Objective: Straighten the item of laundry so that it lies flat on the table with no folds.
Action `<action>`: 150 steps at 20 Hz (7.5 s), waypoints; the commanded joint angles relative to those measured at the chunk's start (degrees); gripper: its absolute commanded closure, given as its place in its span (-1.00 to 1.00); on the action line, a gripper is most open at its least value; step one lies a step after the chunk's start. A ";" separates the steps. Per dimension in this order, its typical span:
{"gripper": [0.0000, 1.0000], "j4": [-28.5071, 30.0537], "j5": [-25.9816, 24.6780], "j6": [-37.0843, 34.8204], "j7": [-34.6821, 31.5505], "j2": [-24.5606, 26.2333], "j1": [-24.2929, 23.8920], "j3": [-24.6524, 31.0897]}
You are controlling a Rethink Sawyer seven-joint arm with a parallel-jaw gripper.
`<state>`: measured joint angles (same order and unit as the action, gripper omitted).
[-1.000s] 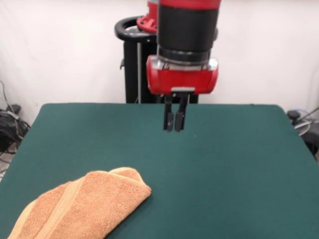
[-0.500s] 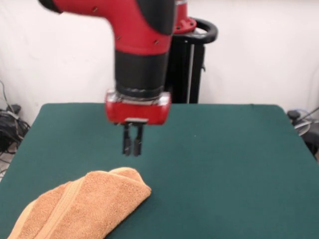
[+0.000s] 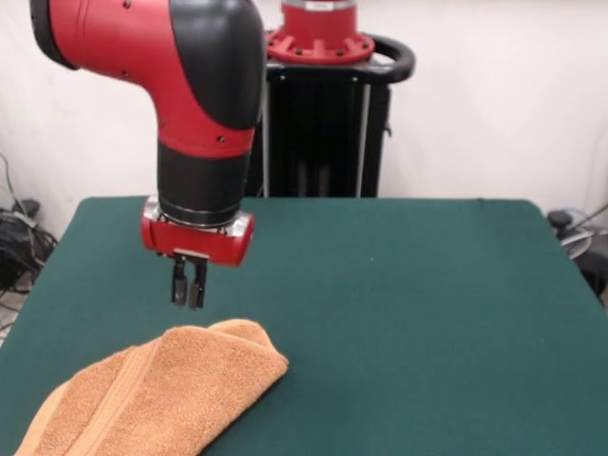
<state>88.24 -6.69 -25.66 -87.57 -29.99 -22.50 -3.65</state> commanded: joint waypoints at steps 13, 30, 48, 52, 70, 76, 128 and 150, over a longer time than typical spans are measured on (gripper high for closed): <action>1.00 0.75 8.86 -7.28 -24.74 -2.19 13.71 -8.23; 1.00 1.84 8.37 -4.52 -16.04 -0.70 12.88 -3.29; 1.00 0.33 4.02 2.88 -11.13 8.46 10.93 -1.20; 1.00 -1.04 4.05 0.31 -11.51 10.58 11.31 -1.60; 1.00 -5.04 3.77 -9.08 -11.13 12.16 13.76 -5.79; 1.00 -6.51 3.22 -10.19 -10.98 12.76 14.31 -6.38; -1.00 -6.47 2.13 -10.94 -8.26 16.34 7.22 1.07; 1.00 -4.40 0.66 -9.11 -7.61 16.98 5.59 1.79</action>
<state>82.03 -3.94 -32.01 -94.69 -17.10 -15.45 -7.57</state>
